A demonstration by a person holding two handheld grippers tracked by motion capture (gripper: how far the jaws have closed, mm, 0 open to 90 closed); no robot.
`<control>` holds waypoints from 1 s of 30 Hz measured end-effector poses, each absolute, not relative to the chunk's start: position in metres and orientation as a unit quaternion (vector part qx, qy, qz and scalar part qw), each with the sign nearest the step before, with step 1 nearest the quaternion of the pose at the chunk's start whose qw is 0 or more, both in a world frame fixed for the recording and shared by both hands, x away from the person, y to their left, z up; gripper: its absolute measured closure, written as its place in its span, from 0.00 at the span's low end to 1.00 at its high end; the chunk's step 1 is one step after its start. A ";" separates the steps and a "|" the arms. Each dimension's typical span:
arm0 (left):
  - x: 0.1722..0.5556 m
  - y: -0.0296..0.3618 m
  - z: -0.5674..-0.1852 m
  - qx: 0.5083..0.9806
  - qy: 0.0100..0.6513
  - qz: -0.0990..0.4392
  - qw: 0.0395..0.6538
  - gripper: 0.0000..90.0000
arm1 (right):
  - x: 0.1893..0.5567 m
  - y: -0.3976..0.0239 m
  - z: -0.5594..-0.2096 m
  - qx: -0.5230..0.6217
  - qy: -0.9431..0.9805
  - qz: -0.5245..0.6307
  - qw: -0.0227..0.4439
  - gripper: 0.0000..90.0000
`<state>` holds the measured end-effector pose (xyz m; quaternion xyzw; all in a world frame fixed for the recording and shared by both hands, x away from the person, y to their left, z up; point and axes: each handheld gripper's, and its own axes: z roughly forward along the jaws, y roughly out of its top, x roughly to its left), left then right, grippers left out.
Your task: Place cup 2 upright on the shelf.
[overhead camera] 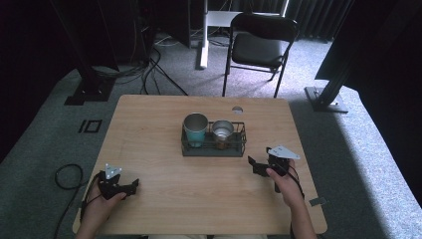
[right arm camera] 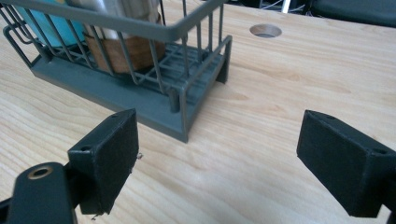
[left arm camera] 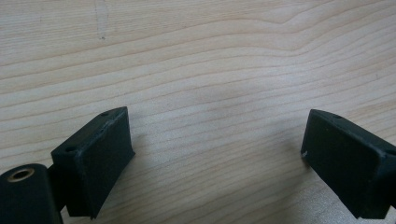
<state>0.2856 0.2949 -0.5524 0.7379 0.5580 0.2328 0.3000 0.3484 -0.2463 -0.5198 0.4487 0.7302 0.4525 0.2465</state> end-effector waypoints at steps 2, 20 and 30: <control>0.286 0.295 -0.552 0.738 0.558 0.233 0.300 0.10 | 0.346 -0.249 -0.522 0.451 0.729 0.452 0.246 0.14; 0.286 0.295 -0.552 0.738 0.558 0.233 0.300 0.10 | 0.320 -0.273 -0.542 0.455 0.748 0.421 0.237 0.14; 0.286 0.295 -0.552 0.738 0.558 0.233 0.300 0.10 | 0.303 -0.283 -0.550 0.456 0.757 0.407 0.233 0.14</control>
